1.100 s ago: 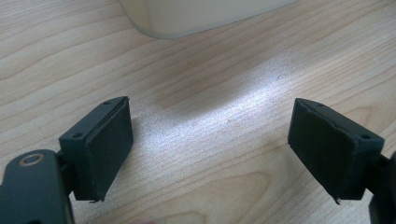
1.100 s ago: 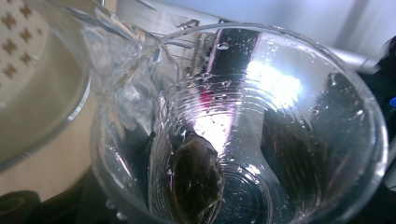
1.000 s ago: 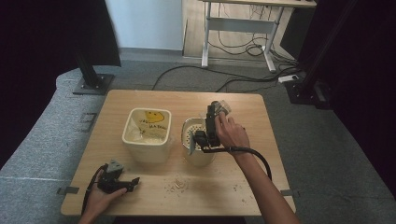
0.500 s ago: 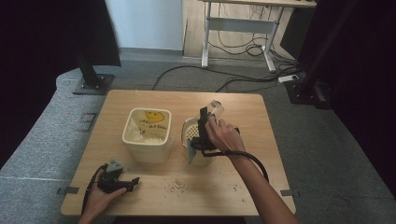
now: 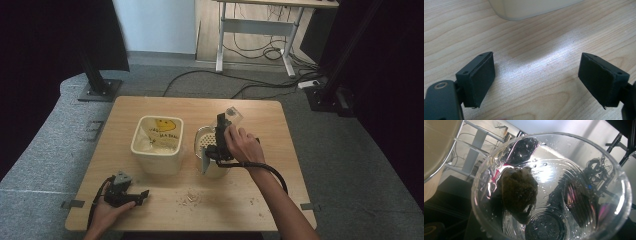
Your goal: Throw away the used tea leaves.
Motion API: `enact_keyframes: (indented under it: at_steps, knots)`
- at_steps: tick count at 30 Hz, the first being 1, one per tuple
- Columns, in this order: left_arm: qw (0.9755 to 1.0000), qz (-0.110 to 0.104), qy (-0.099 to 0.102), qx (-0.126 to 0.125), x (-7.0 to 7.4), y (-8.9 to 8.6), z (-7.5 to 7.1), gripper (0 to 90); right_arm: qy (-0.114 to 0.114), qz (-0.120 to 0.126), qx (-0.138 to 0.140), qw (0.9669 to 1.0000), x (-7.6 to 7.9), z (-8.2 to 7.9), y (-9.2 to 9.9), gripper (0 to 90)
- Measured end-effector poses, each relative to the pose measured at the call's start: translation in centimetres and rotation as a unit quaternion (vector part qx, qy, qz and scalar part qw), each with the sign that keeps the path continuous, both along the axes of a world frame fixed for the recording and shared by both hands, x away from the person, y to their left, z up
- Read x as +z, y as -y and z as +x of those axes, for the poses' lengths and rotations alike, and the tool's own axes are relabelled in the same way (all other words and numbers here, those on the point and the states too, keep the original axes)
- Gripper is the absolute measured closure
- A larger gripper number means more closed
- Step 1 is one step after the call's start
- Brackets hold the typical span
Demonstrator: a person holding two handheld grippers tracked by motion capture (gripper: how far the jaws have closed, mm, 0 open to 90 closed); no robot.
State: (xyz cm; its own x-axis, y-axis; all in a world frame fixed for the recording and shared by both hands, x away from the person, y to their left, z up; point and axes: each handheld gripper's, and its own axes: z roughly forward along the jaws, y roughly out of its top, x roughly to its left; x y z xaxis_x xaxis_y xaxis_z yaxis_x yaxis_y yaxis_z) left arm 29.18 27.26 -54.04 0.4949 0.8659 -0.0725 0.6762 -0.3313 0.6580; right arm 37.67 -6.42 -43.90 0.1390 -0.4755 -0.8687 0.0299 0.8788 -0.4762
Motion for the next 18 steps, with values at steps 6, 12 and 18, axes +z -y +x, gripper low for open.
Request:
enact_keyframes:
  at_steps: [6,12,18]
  knots:
    - [1.0,0.0,0.0,0.0,0.0,0.0,0.0,13.9,0.027,-0.031,-0.008,0.9991,0.1,0.4,0.4,41.4]
    - [1.0,0.0,0.0,0.0,0.0,0.0,0.0,13.9,0.063,-0.069,0.008,0.9956,-0.3,0.4,-0.6,42.0]
    - [1.0,-0.002,-0.001,0.0,0.0,-0.1,0.0,14.0,-0.01,0.042,0.013,0.999,1.2,1.2,0.3,41.7]
